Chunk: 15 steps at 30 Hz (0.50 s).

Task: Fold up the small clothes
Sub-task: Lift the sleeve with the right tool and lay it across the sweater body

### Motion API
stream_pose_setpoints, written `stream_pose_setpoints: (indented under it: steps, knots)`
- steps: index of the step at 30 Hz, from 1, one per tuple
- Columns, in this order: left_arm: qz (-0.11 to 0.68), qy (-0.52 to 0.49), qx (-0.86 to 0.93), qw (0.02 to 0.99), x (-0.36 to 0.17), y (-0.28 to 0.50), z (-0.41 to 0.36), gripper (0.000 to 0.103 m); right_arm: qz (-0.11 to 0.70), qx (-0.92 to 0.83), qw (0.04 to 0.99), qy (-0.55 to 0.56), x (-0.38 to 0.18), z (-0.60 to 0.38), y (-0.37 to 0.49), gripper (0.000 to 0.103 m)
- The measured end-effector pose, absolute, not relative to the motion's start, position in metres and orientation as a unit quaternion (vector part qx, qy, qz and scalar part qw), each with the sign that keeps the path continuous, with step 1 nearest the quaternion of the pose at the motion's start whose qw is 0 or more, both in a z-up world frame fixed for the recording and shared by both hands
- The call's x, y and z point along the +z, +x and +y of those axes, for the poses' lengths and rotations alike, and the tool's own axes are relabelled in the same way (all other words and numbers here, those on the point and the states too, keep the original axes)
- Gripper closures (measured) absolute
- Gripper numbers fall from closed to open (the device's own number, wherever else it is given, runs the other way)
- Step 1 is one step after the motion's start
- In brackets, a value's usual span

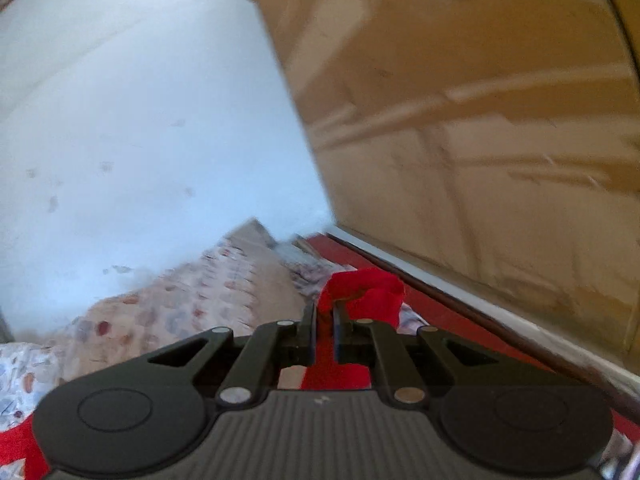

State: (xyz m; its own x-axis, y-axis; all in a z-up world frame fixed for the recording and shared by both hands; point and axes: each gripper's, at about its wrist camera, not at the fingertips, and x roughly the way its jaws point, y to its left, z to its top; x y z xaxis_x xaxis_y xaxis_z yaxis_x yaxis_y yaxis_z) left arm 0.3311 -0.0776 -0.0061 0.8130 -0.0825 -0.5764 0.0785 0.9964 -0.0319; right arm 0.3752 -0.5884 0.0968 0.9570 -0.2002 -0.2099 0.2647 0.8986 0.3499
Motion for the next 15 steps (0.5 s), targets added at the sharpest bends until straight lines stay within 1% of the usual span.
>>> stream_pose_setpoints:
  steps: [4,8,12,15]
  knots:
    - [0.298,-0.018,-0.018,0.954,0.003,0.327,-0.057,0.001,0.056,-0.053,0.986,0.148,0.143,-0.525,0.391,0.094]
    - [0.288,-0.041,0.005,0.957,0.011,0.318,-0.032,0.001,0.038,0.037,0.992,0.112,0.176,-0.448,0.404,0.094]
    - [0.28,-0.058,0.027,0.958,0.016,0.307,-0.005,0.001,0.04,0.128,0.988,0.079,0.186,-0.368,0.413,0.094]
    - [0.276,-0.068,0.047,0.958,0.019,0.299,0.015,0.001,0.052,0.181,0.981,0.045,0.174,-0.309,0.414,0.094]
